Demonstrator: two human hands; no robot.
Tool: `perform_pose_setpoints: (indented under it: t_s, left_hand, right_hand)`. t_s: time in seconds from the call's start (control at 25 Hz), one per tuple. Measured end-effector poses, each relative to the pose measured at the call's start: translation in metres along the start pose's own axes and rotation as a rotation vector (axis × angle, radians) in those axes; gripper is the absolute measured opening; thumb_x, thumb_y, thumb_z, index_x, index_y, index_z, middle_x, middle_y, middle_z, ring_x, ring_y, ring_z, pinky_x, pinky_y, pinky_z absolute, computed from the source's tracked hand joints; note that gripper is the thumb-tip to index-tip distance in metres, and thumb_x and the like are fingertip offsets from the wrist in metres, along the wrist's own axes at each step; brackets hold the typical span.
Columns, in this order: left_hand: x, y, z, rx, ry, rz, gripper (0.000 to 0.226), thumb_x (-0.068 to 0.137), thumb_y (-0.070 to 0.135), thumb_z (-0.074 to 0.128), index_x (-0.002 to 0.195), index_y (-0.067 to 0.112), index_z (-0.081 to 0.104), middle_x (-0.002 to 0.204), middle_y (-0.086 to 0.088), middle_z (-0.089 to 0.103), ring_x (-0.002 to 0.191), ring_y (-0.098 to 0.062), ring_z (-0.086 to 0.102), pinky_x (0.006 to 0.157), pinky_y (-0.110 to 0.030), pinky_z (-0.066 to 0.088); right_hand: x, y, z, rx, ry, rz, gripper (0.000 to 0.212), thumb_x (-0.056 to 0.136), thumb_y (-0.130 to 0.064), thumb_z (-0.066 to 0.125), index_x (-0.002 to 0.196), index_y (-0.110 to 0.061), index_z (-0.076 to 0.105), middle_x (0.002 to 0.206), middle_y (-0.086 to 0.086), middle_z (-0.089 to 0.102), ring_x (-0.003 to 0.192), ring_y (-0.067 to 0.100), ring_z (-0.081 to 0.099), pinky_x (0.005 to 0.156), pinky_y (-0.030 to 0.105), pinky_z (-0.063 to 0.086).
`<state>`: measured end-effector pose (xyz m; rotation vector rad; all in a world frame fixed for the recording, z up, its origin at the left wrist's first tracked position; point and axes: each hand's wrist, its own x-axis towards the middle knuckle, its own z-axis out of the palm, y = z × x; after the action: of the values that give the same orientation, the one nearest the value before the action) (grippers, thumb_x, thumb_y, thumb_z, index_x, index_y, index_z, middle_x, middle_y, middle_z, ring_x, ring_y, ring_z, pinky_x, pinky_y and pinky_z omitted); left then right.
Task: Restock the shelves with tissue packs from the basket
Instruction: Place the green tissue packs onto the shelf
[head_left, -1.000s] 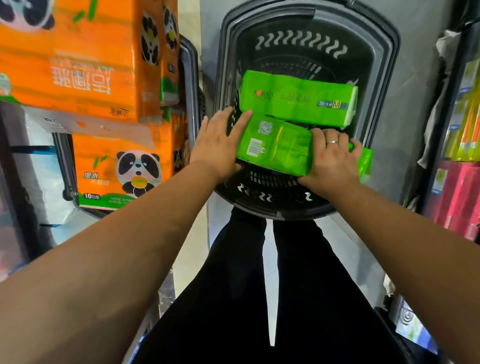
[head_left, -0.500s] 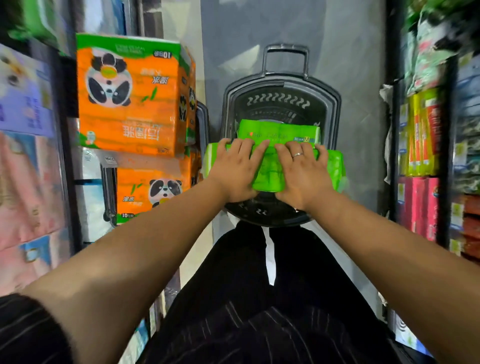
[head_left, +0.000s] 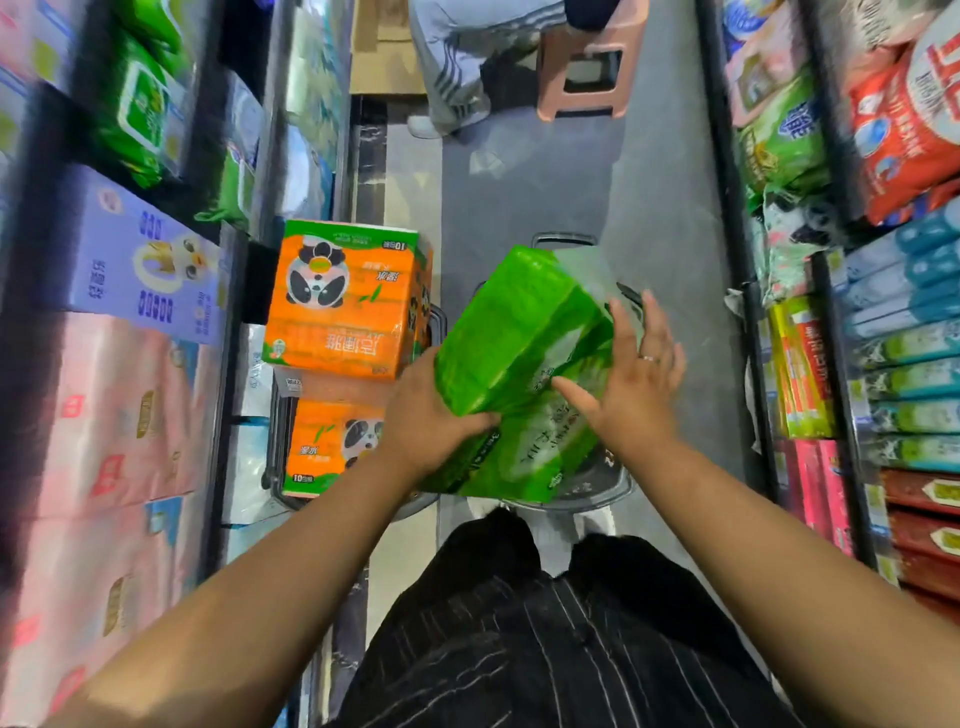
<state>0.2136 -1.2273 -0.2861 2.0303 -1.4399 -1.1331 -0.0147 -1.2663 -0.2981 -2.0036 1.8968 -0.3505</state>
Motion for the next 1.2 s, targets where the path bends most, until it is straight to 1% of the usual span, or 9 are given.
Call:
perform_pose_setpoints:
  t_s: [0.2, 0.28, 0.4, 0.52, 0.64, 0.72, 0.8, 0.92, 1.2]
  left_hand:
    - [-0.073, 0.000, -0.004, -0.621, 0.097, -0.350, 0.076, 0.058, 0.022, 0.089, 0.122, 0.020, 0.047, 0.106, 0.001, 0.066, 0.096, -0.020, 0.067, 0.083, -0.037, 0.054]
    - [-0.103, 0.004, 0.008, -0.722, 0.192, -0.428, 0.069, 0.067, 0.013, 0.083, 0.124, 0.017, 0.046, 0.105, 0.000, 0.065, 0.089, -0.017, 0.066, 0.076, -0.034, 0.053]
    - [-0.149, -0.008, 0.028, -0.888, 0.308, -0.504, 0.084, 0.058, 0.021, 0.088, 0.130, 0.013, 0.046, 0.107, -0.006, 0.069, 0.091, -0.028, 0.070, 0.086, -0.048, 0.054]
    - [-0.194, -0.018, 0.041, -1.028, 0.407, -0.536, 0.112, 0.038, 0.035, 0.093, 0.136, 0.010, 0.045, 0.115, -0.014, 0.068, 0.094, -0.034, 0.070, 0.082, -0.049, 0.055]
    - [-0.239, -0.029, 0.055, -1.131, 0.513, -0.540, 0.101, 0.047, 0.026, 0.089, 0.136, 0.010, 0.046, 0.107, -0.011, 0.072, 0.086, -0.030, 0.072, 0.067, -0.039, 0.058]
    - [-0.272, -0.036, 0.058, -1.190, 0.604, -0.564, 0.080, 0.061, 0.019, 0.077, 0.135, 0.009, 0.047, 0.099, -0.010, 0.074, 0.079, -0.027, 0.073, 0.061, -0.036, 0.058]
    - [-0.300, -0.043, 0.060, -1.252, 0.669, -0.602, 0.075, 0.069, 0.012, 0.074, 0.138, 0.011, 0.045, 0.098, -0.011, 0.074, 0.076, -0.026, 0.072, 0.059, -0.036, 0.058]
    - [-0.345, -0.058, 0.063, -1.284, 0.850, -0.608, 0.079, 0.078, 0.010, 0.068, 0.147, 0.023, 0.031, 0.123, -0.013, 0.064, 0.083, -0.026, 0.070, 0.069, -0.040, 0.058]
    - [-0.438, -0.076, 0.033, -1.280, 1.069, -0.550, 0.079, 0.075, 0.016, 0.071, 0.144, 0.033, 0.035, 0.126, -0.008, 0.064, 0.100, -0.029, 0.068, 0.084, -0.047, 0.053]
  right_hand:
    - [-0.023, 0.014, -0.008, 0.095, -0.444, 0.145, 0.113, 0.072, -0.068, 0.066, 0.154, -0.026, 0.002, 0.161, 0.015, 0.002, 0.146, 0.035, 0.016, 0.114, 0.055, 0.024]
    - [-0.027, 0.019, -0.015, 0.172, -0.470, 0.129, 0.116, 0.069, -0.069, 0.068, 0.154, -0.026, 0.002, 0.161, 0.014, 0.004, 0.147, 0.034, 0.011, 0.117, 0.048, 0.020]
    - [-0.026, 0.030, -0.025, 0.221, -0.496, 0.159, 0.120, 0.067, -0.066, 0.073, 0.154, -0.025, 0.002, 0.160, 0.013, 0.008, 0.146, 0.033, 0.013, 0.117, 0.048, 0.020]
    - [-0.029, 0.036, -0.025, 0.446, -0.638, 0.277, 0.130, 0.058, -0.062, 0.082, 0.155, -0.017, 0.006, 0.157, 0.012, 0.024, 0.143, 0.032, 0.026, 0.116, 0.048, 0.026]
    - [-0.052, 0.025, -0.013, 0.517, -0.738, 0.300, 0.130, 0.045, -0.070, 0.083, 0.148, -0.013, 0.029, 0.141, 0.005, 0.048, 0.131, 0.030, 0.046, 0.109, 0.051, 0.038]
    - [-0.074, 0.008, -0.005, 0.514, -0.766, 0.223, 0.117, 0.044, -0.068, 0.085, 0.138, -0.014, 0.041, 0.128, 0.004, 0.059, 0.118, 0.028, 0.056, 0.103, 0.048, 0.044]
    - [-0.091, -0.012, -0.006, 0.535, -0.781, 0.151, 0.090, 0.060, -0.046, 0.089, 0.130, -0.013, 0.045, 0.117, 0.003, 0.061, 0.107, 0.024, 0.059, 0.093, 0.038, 0.047]
    - [-0.110, -0.049, -0.004, 0.545, -0.835, -0.038, 0.065, 0.070, -0.024, 0.087, 0.119, -0.018, 0.045, 0.111, 0.003, 0.058, 0.099, 0.019, 0.056, 0.082, 0.028, 0.043]
    - [-0.170, -0.152, -0.009, 0.568, -0.848, -0.431, 0.076, 0.055, -0.040, 0.091, 0.118, -0.024, 0.051, 0.117, 0.001, 0.063, 0.106, 0.020, 0.061, 0.092, 0.038, 0.050]
